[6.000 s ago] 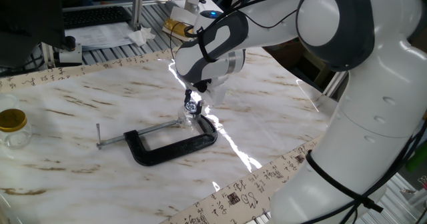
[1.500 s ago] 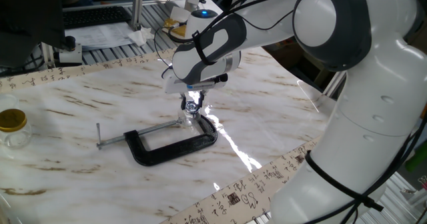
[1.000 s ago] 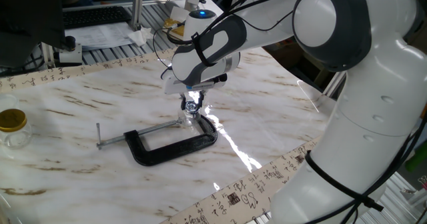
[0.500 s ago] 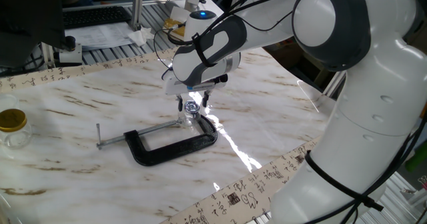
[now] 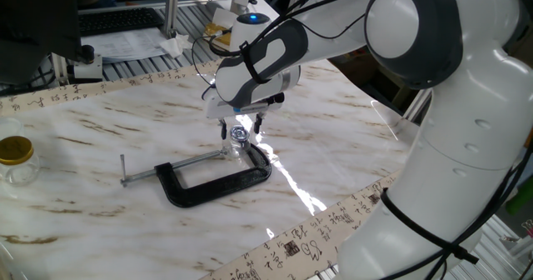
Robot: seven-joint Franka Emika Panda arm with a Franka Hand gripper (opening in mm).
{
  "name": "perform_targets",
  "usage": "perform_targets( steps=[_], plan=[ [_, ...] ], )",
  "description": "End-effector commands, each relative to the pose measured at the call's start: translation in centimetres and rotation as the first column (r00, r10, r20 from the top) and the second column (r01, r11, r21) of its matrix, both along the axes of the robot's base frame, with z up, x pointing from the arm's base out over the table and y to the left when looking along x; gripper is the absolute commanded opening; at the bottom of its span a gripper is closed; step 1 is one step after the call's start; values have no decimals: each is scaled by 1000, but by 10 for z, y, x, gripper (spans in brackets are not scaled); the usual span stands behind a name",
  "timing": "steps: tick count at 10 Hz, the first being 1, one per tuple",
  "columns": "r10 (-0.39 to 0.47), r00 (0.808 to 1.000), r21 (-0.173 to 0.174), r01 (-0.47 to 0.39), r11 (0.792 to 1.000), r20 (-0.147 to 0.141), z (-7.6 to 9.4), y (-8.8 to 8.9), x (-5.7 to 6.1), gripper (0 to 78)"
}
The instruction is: Unscrew the lid from the jar
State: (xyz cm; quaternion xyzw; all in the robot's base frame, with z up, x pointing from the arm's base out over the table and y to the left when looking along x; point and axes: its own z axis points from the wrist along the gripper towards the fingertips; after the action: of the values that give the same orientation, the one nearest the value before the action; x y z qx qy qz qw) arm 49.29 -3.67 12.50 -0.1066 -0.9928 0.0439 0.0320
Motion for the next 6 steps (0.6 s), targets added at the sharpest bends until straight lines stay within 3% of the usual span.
perform_targets(
  steps=[1,3,4,5,6],
  plan=[
    [-408,913,43,407,912,10,26,-12,-7,774],
    [-565,825,39,564,825,33,31,-15,-9,774],
    [-591,806,41,590,807,38,31,-15,-9,774],
    [-706,706,62,703,708,63,31,-16,-9,774],
    [-784,617,95,778,621,72,31,-16,-9,774]
  ],
)
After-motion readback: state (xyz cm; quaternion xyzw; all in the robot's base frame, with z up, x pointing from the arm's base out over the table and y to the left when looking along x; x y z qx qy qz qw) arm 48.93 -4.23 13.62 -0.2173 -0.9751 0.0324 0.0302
